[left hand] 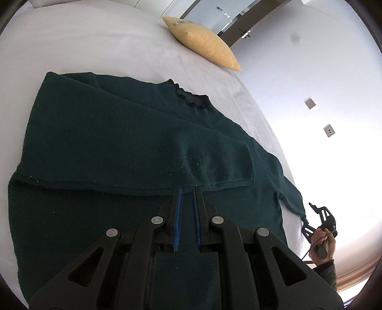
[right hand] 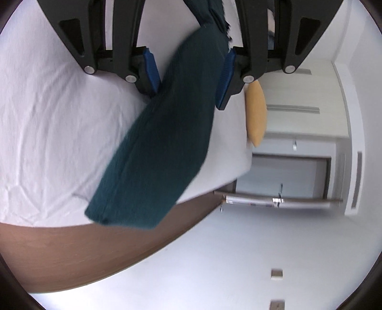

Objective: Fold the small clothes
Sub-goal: 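Fold the held sleeve across the sweater body with the right gripper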

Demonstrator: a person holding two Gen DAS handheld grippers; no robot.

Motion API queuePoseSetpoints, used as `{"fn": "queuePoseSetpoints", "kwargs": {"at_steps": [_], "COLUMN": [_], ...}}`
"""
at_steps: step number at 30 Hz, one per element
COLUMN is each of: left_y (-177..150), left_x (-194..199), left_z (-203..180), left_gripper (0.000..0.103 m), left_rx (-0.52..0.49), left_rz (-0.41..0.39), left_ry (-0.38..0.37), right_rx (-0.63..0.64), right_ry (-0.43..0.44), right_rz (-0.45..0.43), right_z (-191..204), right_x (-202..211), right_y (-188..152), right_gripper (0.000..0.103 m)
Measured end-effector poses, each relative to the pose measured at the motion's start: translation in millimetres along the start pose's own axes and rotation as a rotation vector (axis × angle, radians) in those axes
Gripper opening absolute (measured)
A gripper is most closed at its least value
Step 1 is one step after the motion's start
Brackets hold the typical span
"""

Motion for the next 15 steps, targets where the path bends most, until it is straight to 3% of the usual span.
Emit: {"fn": "queuePoseSetpoints", "kwargs": {"at_steps": [7,8,9,11,12,13,15], "left_y": [1,1,2,4,6,8,14], "left_x": [-4,-5,-5,-7,-8,-8,-7], "left_z": [4,5,6,6,8,9,12], "left_gripper": [0.009,0.009,0.009,0.018,0.033,0.055,0.069], "left_rx": [0.045,0.05,0.054,0.064,0.077,0.1,0.144], "left_rz": [0.017,0.02,0.02,0.019,0.017,0.011,-0.016], "left_ry": [-0.044,-0.051,-0.057,-0.072,-0.085,-0.1,-0.127], "right_rx": [0.037,0.052,0.075,0.153,0.212,0.279,0.388], "right_ry": [-0.006,-0.018,-0.041,-0.086,-0.104,-0.114,-0.124], "right_rz": [-0.062,-0.057,-0.044,-0.032,-0.029,-0.02,-0.005], "right_z": [11,13,16,27,38,52,76], "right_x": [-7,-10,-13,-13,-14,-16,-21], "right_y": [9,9,8,3,-3,-12,-30], "right_gripper": [0.046,0.04,0.025,0.014,0.014,0.014,0.011]}}
Point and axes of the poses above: each gripper's, at about its wrist camera, not at the fingertips, and x roughly against the way its jaws point, z to its left, y to its top, the point moved 8 cm from there along -x, roughly the way its jaws point
